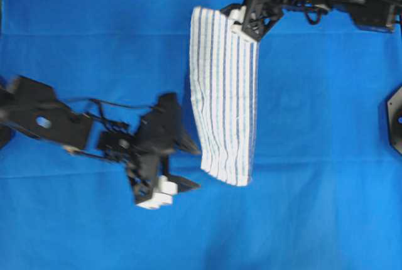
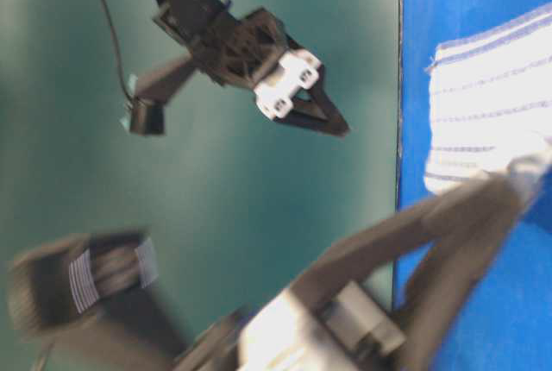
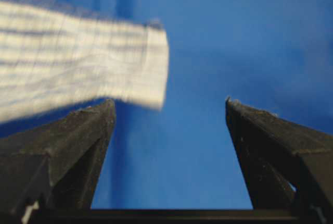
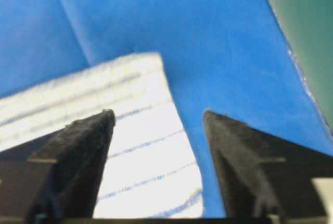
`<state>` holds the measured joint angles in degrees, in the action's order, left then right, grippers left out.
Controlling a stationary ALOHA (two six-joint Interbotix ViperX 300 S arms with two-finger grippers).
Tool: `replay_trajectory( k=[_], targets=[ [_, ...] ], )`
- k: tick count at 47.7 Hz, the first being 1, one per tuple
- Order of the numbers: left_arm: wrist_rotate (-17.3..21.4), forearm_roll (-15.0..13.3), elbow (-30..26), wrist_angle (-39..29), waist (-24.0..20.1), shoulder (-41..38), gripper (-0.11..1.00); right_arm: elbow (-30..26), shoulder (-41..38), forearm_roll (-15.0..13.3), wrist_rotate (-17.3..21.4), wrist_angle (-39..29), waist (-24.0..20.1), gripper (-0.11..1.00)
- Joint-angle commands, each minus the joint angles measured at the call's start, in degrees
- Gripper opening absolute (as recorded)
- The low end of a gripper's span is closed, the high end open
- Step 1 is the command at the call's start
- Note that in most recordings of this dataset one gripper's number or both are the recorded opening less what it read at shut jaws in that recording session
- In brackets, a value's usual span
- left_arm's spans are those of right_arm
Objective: Fold the blue towel.
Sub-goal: 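Lower the strip, open both grippers and pull them outward, then move both grippers to the strip's top corners and pinch them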
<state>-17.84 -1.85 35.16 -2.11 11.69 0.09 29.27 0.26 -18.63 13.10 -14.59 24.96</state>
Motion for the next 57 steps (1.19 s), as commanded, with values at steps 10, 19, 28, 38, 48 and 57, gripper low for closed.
replay_trajectory(
  k=[10, 19, 28, 38, 48, 57],
  targets=[
    [0.53, 0.44, 7.56, -2.02, -4.39, 16.70, 0.78, 7.73, 14.33, -0.09, 0.53, 0.79, -2.11, 0.60],
    [3.25, 0.44, 14.59, 1.76, -9.84, 27.42, 0.78, 16.35, 25.22, 0.70, 1.14, 4.66, -3.43, 0.60],
    [8.44, 0.44, 20.65, 8.70, -15.82, 35.07, 0.78, 24.17, 35.24, 2.37, 2.02, 11.43, -3.52, 0.60],
    [11.95, 0.35, 25.05, 15.03, -18.63, 38.06, 0.78, 29.44, 39.37, 3.43, 3.34, 17.14, -4.04, 0.60],
    [12.04, 0.35, 26.02, 16.44, -18.90, 37.62, 0.78, 30.59, 38.50, 3.34, 3.69, 19.42, -5.27, 0.60],
    [12.22, 0.44, 25.58, 16.70, -20.04, 36.83, 0.78, 29.97, 36.91, 3.25, 3.69, 19.86, -4.83, 0.60]
  ],
)
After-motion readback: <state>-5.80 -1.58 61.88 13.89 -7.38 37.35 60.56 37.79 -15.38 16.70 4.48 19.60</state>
